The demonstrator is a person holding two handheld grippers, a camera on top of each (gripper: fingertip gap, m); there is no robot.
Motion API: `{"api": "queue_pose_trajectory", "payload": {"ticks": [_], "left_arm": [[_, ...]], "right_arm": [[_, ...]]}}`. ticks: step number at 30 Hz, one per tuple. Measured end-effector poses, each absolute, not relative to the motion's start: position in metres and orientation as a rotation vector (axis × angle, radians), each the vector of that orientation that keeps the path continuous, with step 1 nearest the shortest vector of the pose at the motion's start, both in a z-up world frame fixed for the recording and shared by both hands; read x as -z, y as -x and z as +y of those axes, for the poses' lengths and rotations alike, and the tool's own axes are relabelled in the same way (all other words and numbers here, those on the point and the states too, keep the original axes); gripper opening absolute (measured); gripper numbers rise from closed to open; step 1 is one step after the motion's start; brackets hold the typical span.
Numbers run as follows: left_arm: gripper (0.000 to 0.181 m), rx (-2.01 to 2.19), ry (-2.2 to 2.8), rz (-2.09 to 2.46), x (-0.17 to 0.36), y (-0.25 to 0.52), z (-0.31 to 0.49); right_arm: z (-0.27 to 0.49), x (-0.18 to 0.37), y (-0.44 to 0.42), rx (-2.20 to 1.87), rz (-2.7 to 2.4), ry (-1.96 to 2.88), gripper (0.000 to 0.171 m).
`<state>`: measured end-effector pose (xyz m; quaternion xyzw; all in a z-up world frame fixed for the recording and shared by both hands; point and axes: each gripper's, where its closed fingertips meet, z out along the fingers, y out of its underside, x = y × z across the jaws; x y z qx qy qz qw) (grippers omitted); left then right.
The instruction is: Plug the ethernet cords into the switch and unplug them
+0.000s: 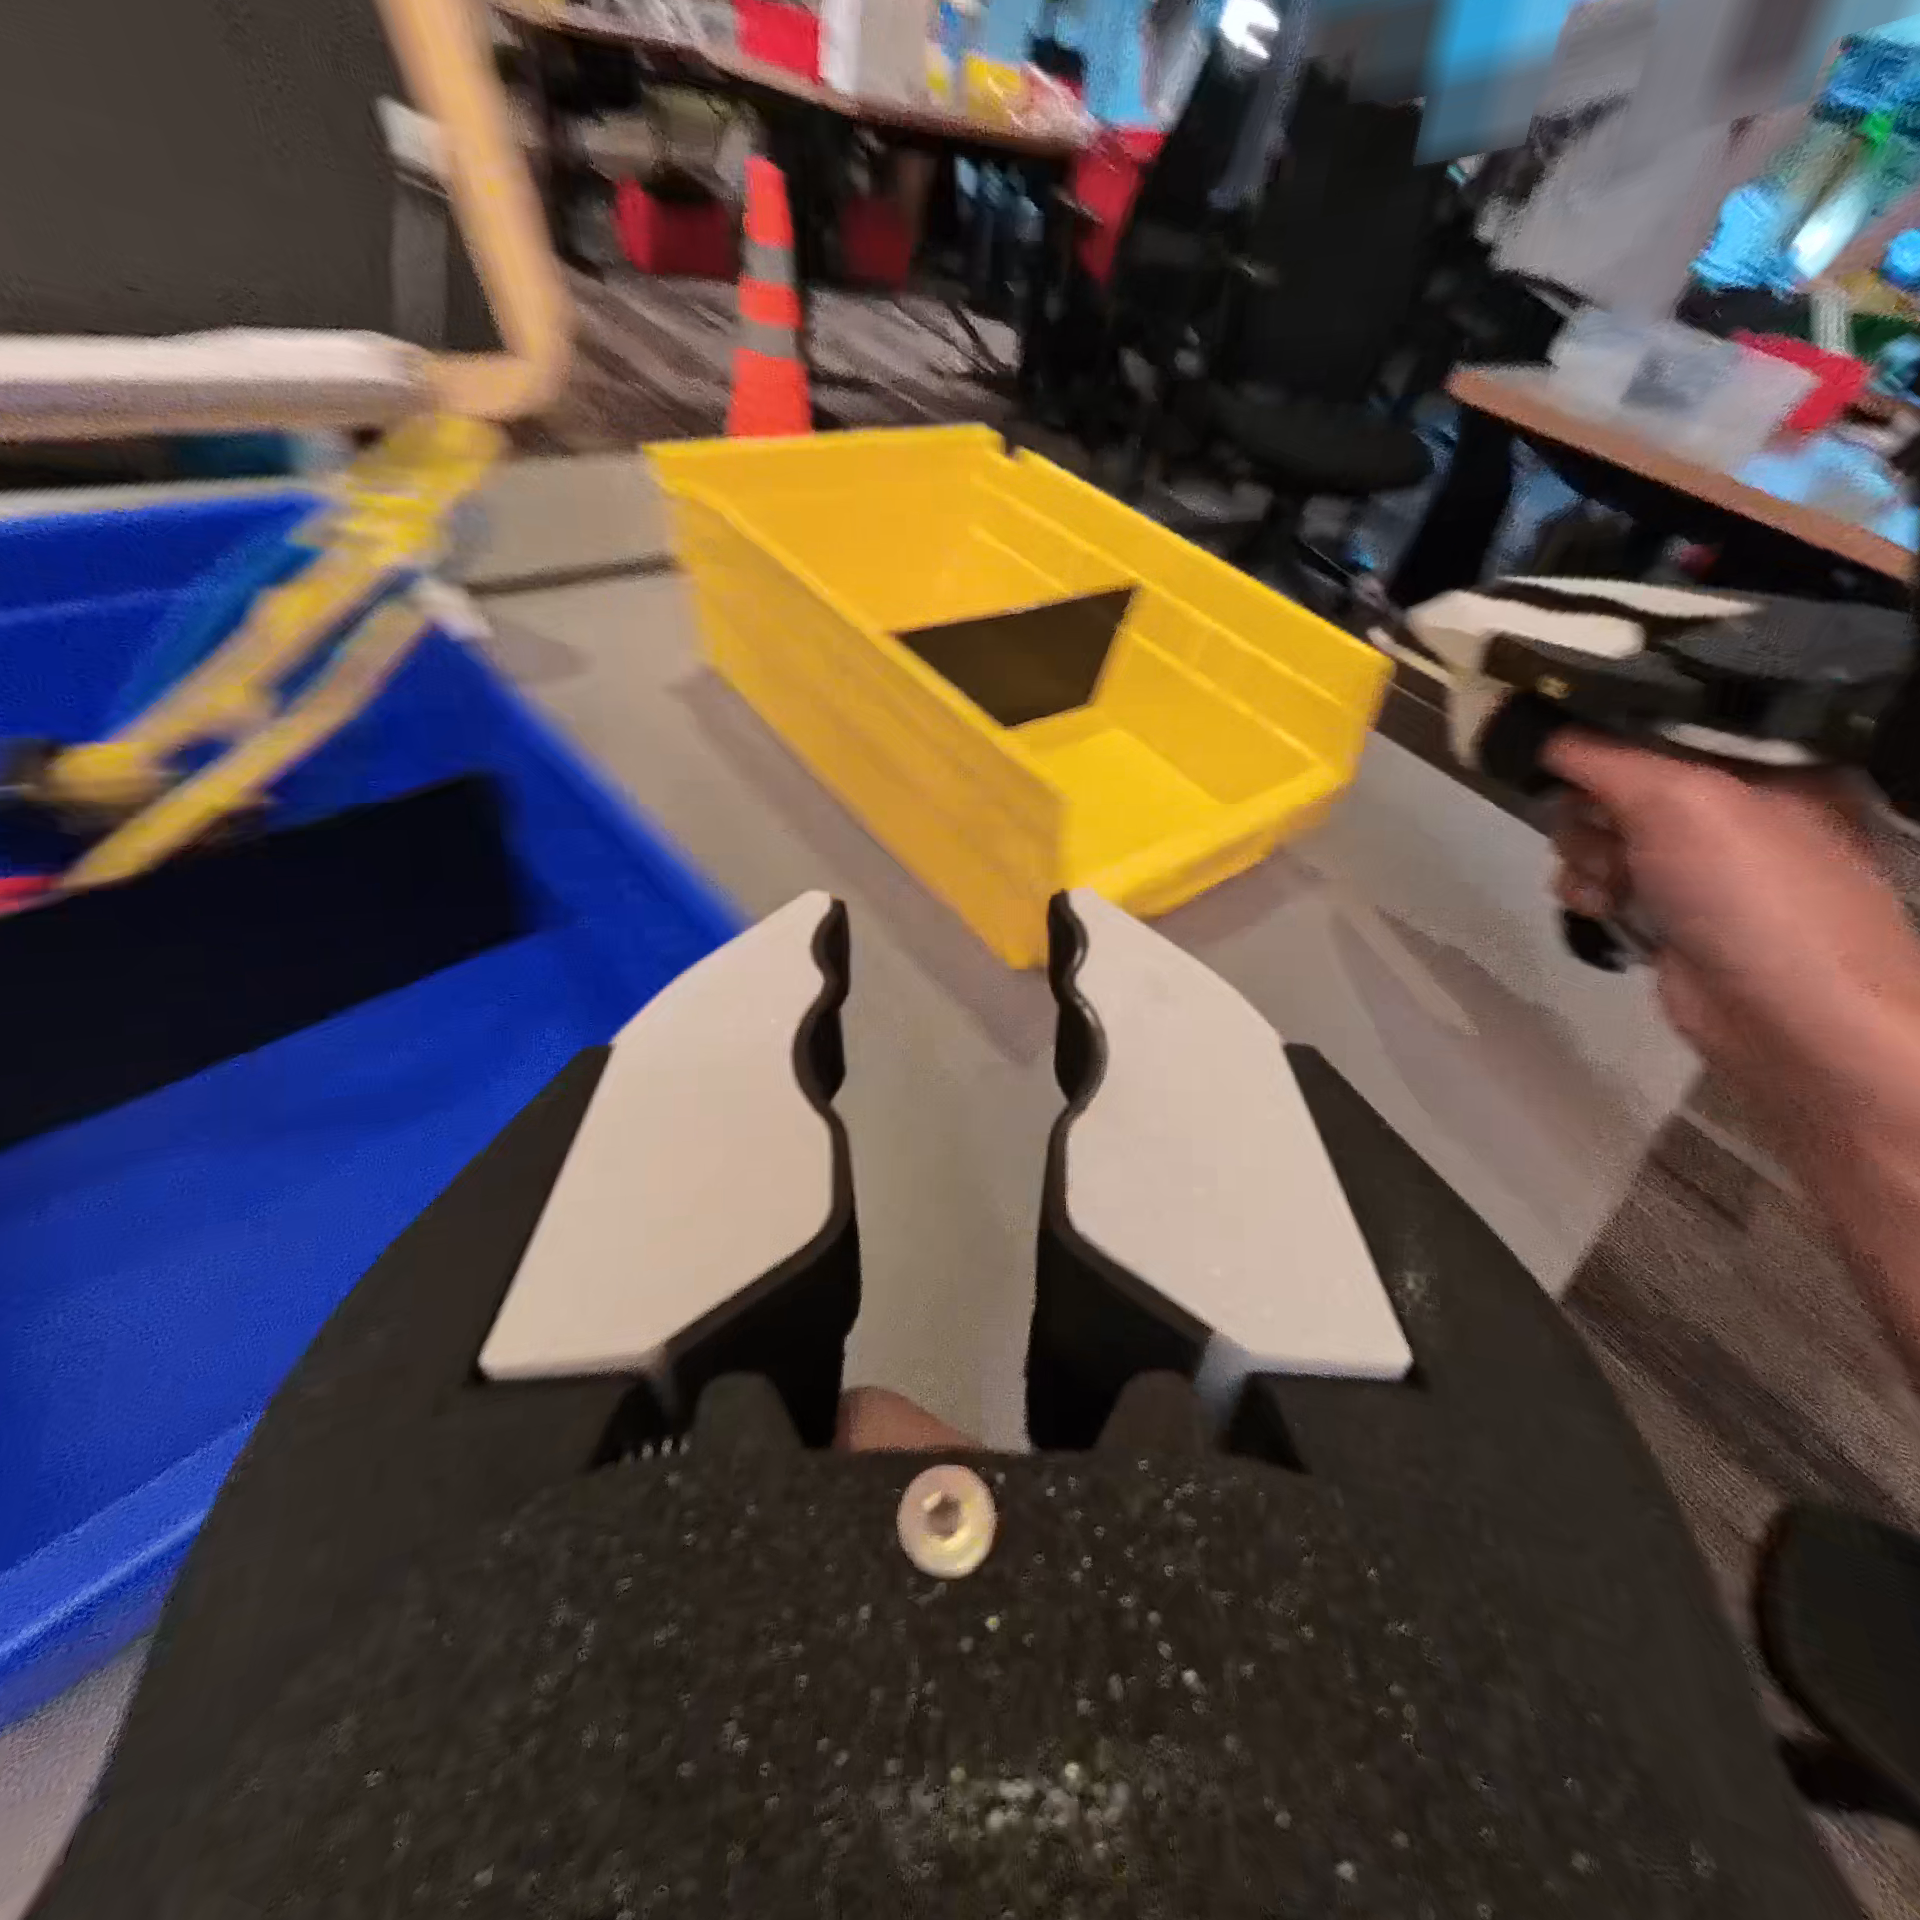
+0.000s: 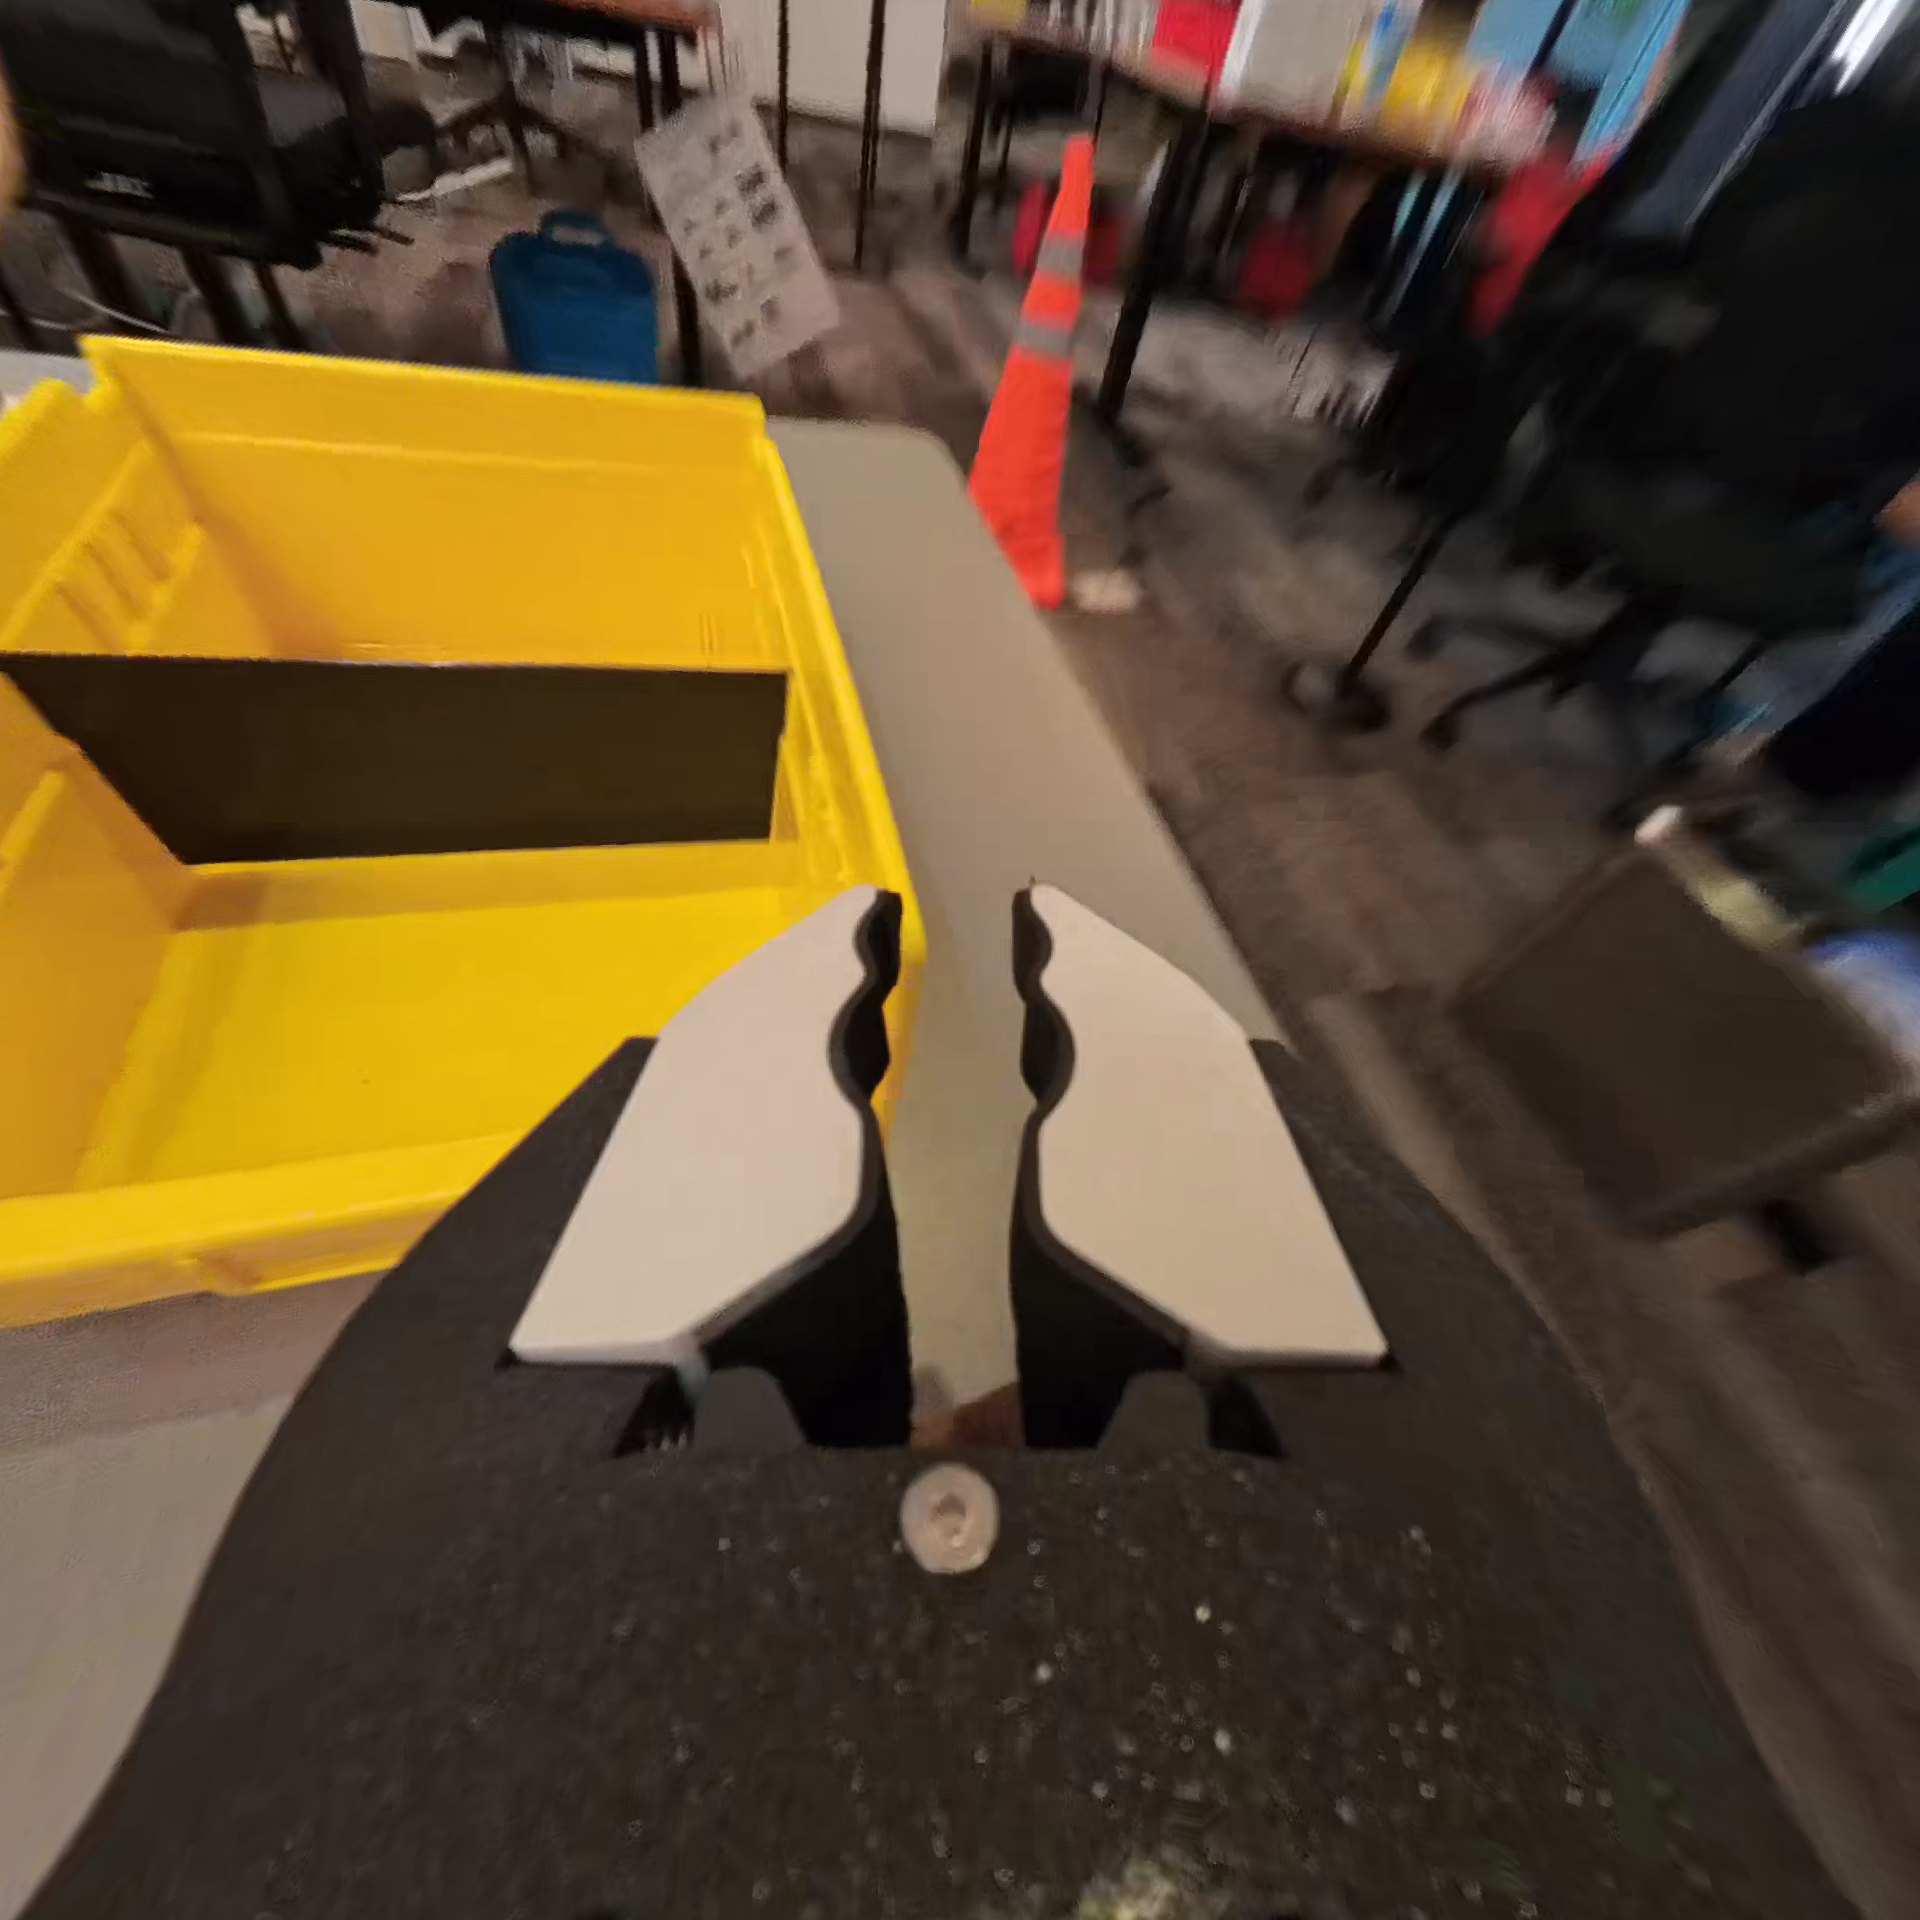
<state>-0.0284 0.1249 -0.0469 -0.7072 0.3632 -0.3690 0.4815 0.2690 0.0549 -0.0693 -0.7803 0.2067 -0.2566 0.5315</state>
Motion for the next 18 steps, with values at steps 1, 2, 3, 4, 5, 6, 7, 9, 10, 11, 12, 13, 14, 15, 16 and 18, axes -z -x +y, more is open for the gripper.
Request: {"api": "queue_pose_trajectory", "payload": {"ticks": [1,2,3,4,5,6,7,9,10,11,12,13,14,15,16,18], "left_arm": [[0.037,0.856,1.716,0.825,0.041,0.06,0.14],[0.038,0.792,1.711,0.762,0.039,0.092,0.158],[0.039,0.717,1.698,0.703,0.038,0.123,0.176],[0.04,0.633,1.683,0.65,0.039,0.153,0.193],[0.041,0.546,1.678,0.613,0.044,0.179,0.208],[0.042,0.463,1.685,0.595,0.052,0.199,0.221],[0.043,0.406,1.716,0.589,0.064,0.214,0.232],[0.048,0.361,1.828,0.61,0.094,0.226,0.246],[0.05,0.344,1.88,0.626,0.108,0.228,0.25],[0.05,0.331,1.924,0.647,0.12,0.228,0.252],[0.048,0.316,1.96,0.671,0.132,0.228,0.253],[0.041,0.304,1.981,0.688,0.139,0.227,0.253],[0.031,0.31,1.983,0.704,0.143,0.224,0.253],[0.016,0.32,1.977,0.728,0.145,0.22,0.253],[0.011,0.32,1.969,0.748,0.145,0.217,0.253],[0.01,0.291,1.965,0.761,0.145,0.217,0.254]], "right_arm": [[0.06,0.056,-0.251,0.664,0.4,1.838,0.021],[0.071,0.048,-0.224,0.648,0.296,1.835,0.021],[0.086,0.044,-0.19,0.577,0.199,1.838,0.021],[0.103,0.042,-0.15,0.454,0.118,1.829,0.022],[0.119,0.042,-0.105,0.281,0.038,1.811,0.025],[0.134,0.045,-0.061,0.103,-0.028,1.8,0.03],[0.145,0.052,-0.023,-0.039,-0.061,1.806,0.034],[0.163,0.075,0.029,-0.195,-0.051,1.851,0.046],[0.17,0.089,0.043,-0.197,-0.004,1.876,0.051],[0.175,0.103,0.05,-0.155,0.058,1.894,0.053],[0.178,0.117,0.053,-0.083,0.106,1.912,0.052],[0.179,0.13,0.056,-0.026,0.128,1.938,0.051],[0.18,0.137,0.06,0.002,0.121,1.982,0.051],[0.183,0.137,0.06,0.042,0.113,1.99,0.054],[0.186,0.132,0.056,0.091,0.126,1.96,0.046],[0.191,0.124,0.046,0.107,0.197,1.912,0.027]]}}
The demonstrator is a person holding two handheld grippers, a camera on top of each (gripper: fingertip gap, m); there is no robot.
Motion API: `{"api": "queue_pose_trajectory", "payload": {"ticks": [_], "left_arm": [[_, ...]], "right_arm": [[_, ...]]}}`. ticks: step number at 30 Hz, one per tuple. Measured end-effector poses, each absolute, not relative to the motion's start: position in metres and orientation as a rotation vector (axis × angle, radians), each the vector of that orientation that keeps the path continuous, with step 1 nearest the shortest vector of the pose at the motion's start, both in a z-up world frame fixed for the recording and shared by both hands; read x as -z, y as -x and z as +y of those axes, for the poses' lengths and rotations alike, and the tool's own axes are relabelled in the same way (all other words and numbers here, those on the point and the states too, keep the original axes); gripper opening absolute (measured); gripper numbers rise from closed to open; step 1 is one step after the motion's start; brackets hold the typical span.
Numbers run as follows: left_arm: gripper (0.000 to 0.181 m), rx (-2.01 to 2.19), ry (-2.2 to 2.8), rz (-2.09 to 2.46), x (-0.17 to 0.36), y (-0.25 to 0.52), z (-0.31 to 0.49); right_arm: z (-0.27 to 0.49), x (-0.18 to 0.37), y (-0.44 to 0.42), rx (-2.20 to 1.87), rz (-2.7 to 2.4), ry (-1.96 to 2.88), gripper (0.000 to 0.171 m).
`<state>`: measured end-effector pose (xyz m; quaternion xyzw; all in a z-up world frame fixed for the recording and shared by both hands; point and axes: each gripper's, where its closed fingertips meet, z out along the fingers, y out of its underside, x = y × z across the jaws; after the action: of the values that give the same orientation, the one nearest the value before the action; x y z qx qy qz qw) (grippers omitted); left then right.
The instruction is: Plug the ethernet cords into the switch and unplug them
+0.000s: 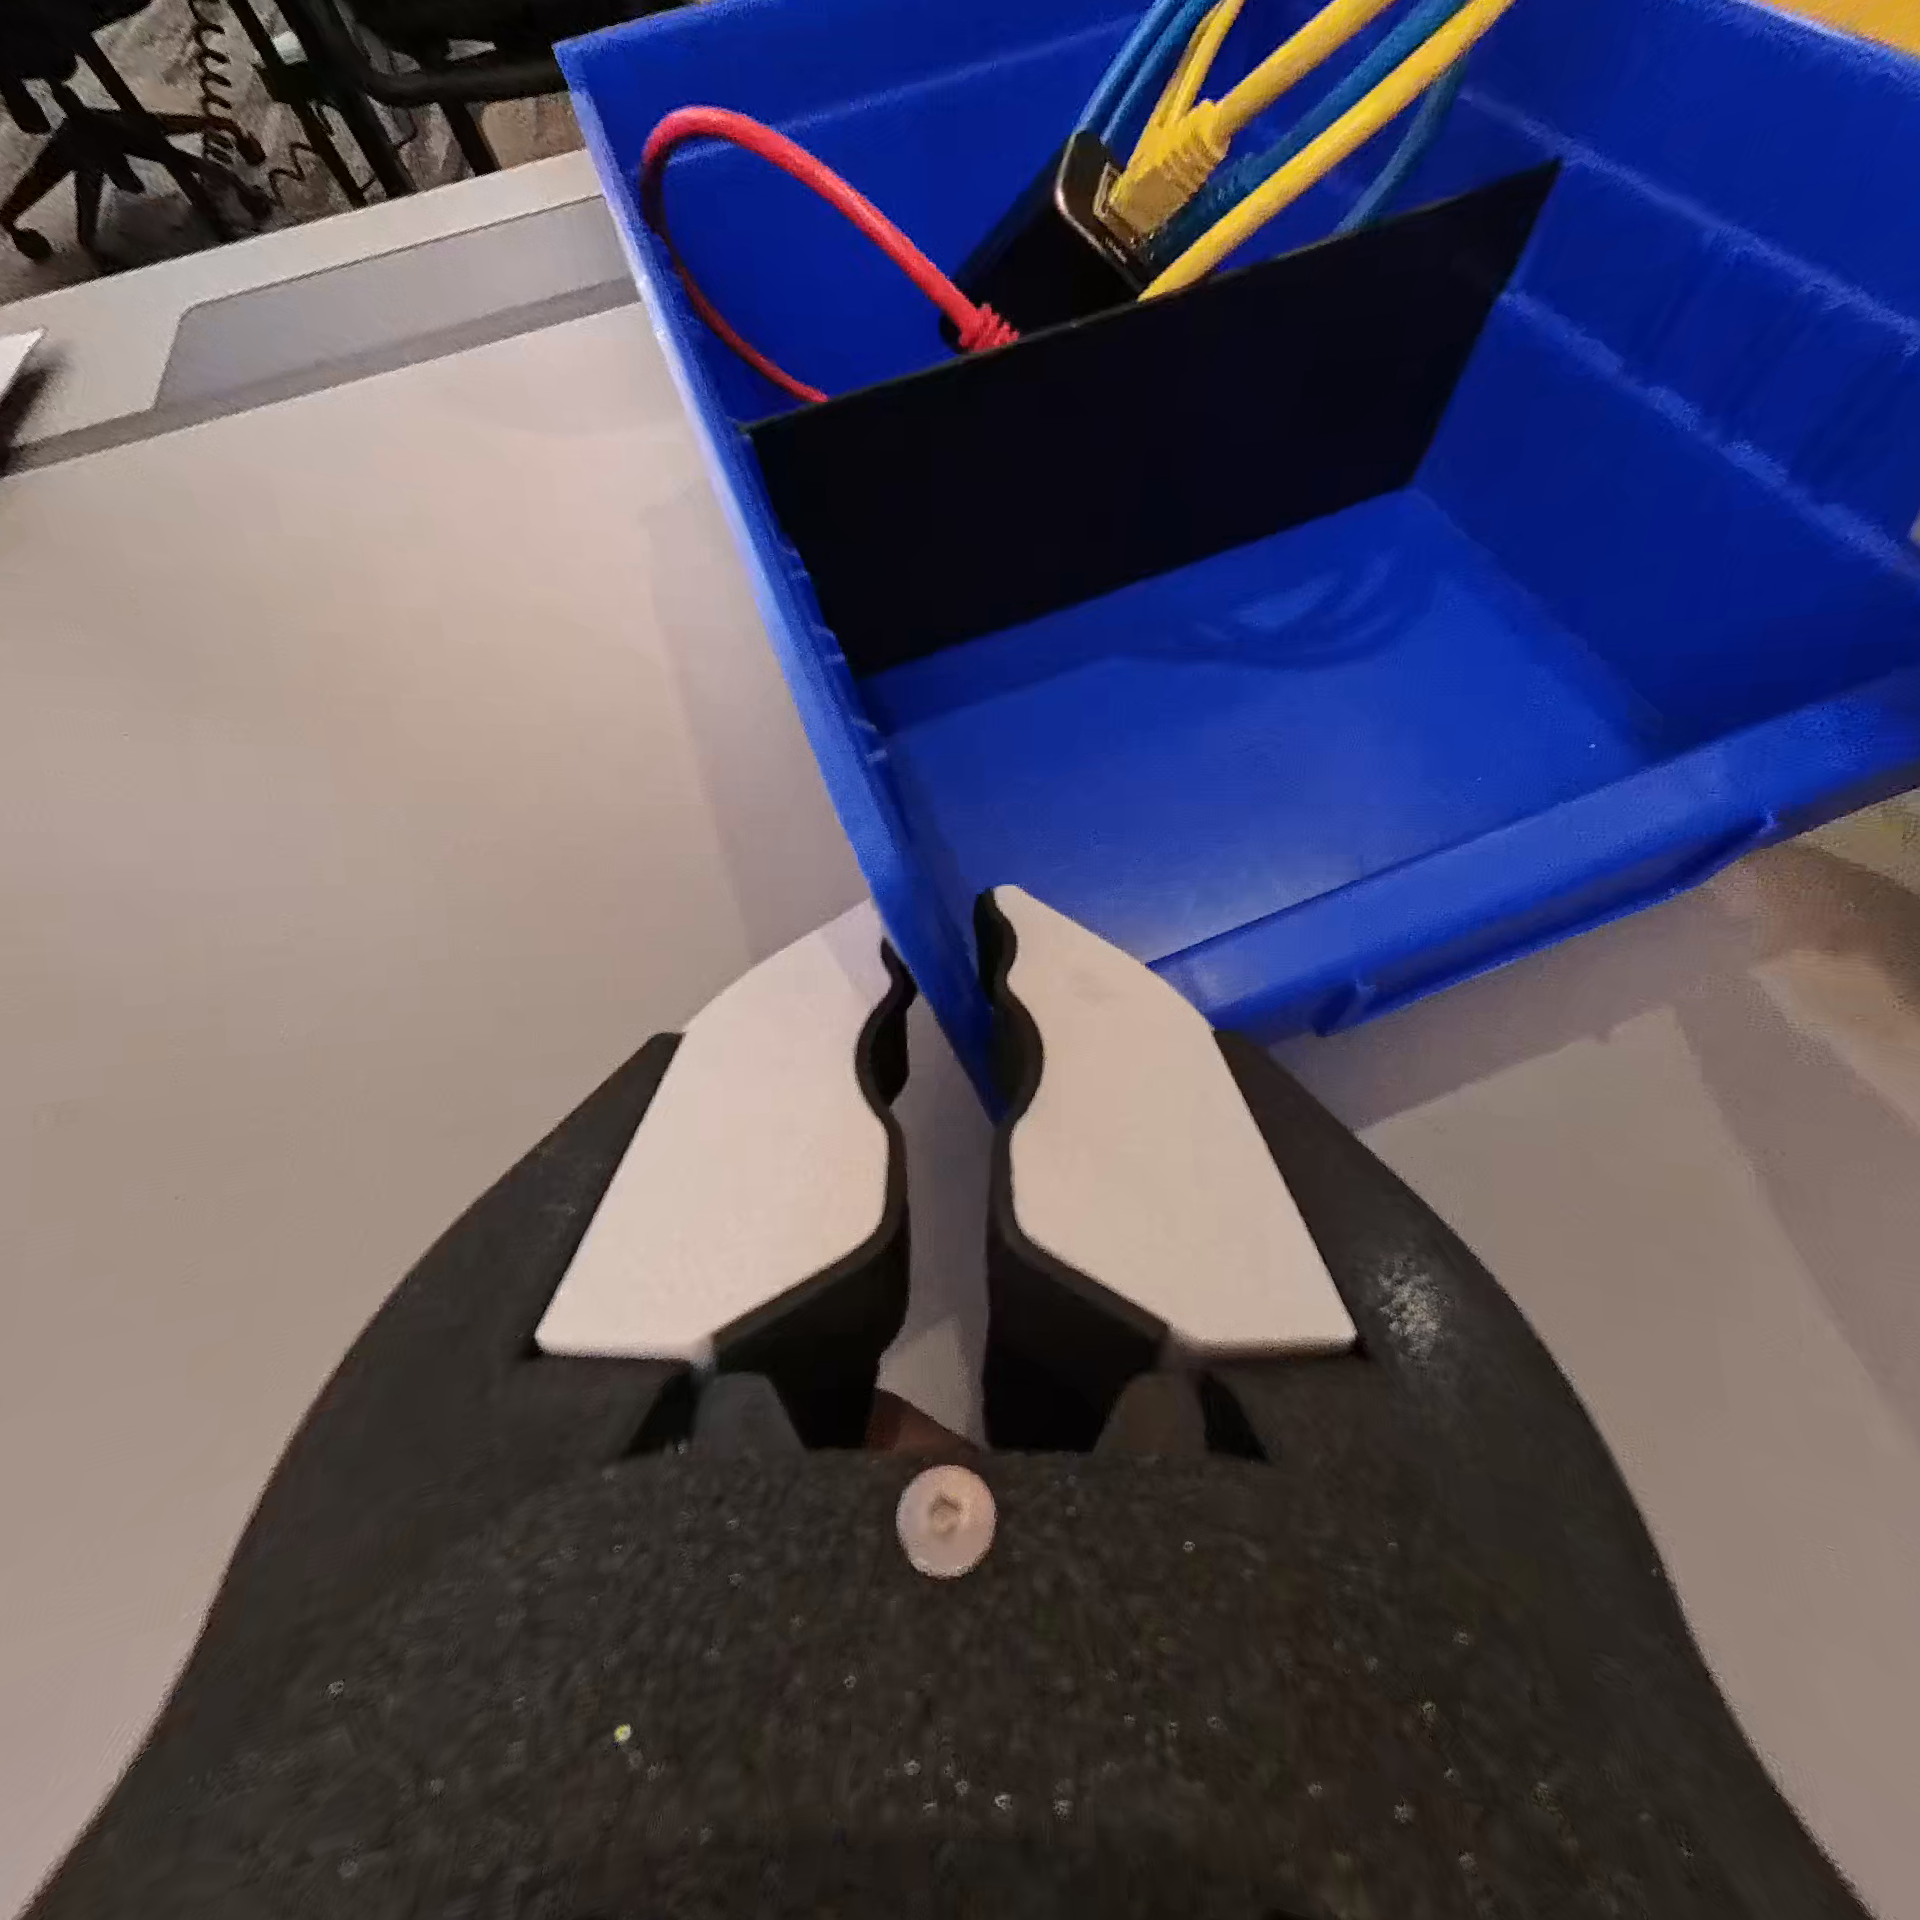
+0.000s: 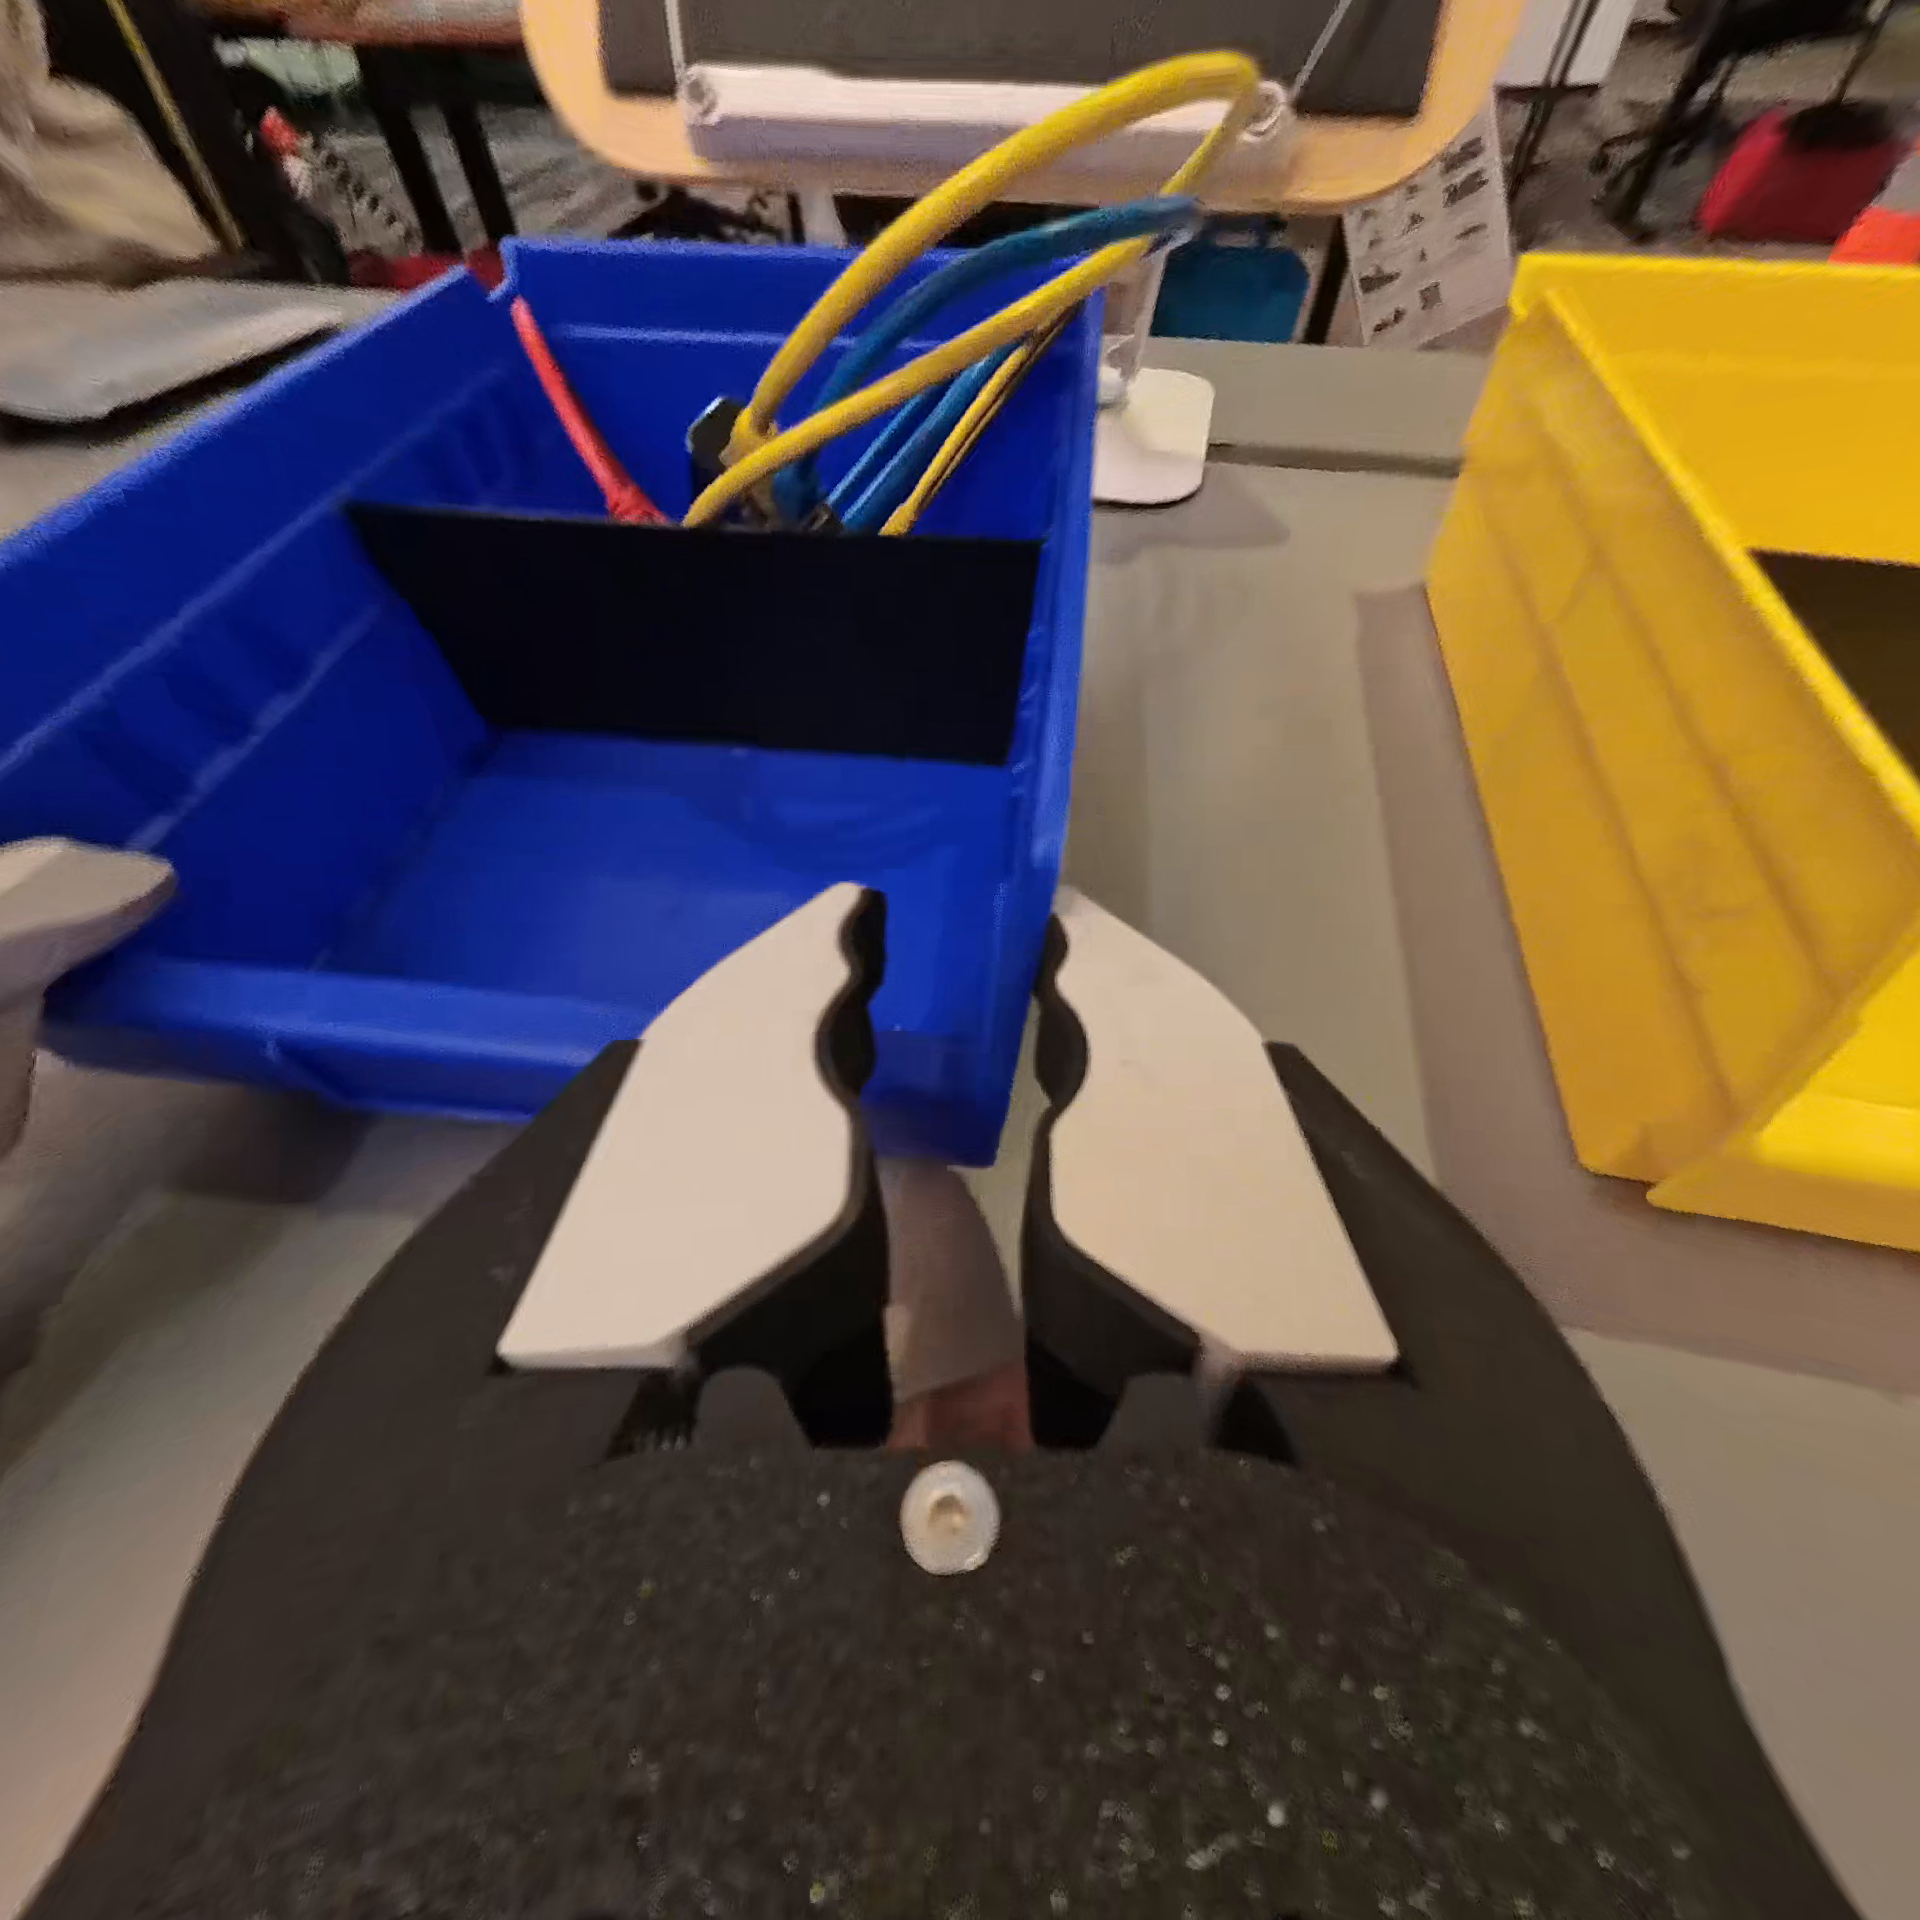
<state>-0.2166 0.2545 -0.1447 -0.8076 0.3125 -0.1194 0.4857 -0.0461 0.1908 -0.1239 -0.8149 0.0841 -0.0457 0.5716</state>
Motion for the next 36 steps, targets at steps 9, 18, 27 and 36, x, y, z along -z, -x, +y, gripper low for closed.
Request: {"api": "queue_pose_trajectory", "payload": {"ticks": [9,18,27,36], "left_arm": [[0.005,0.289,1.987,0.706,0.143,0.226,0.263],[0.001,0.196,1.874,0.62,0.105,0.294,0.291],[0.001,0.147,1.852,0.527,0.096,0.409,0.343],[0.005,0.292,1.955,0.457,0.134,0.444,0.363]], "right_arm": [[0.2,0.129,0.045,0.091,0.236,2.005,0.005],[0.23,0.098,0.108,0.134,0.284,1.927,0.004],[0.295,0.093,0.219,0.071,0.178,1.916,0.005],[0.3,0.128,0.263,-0.056,-0.018,1.982,0.011]]}}
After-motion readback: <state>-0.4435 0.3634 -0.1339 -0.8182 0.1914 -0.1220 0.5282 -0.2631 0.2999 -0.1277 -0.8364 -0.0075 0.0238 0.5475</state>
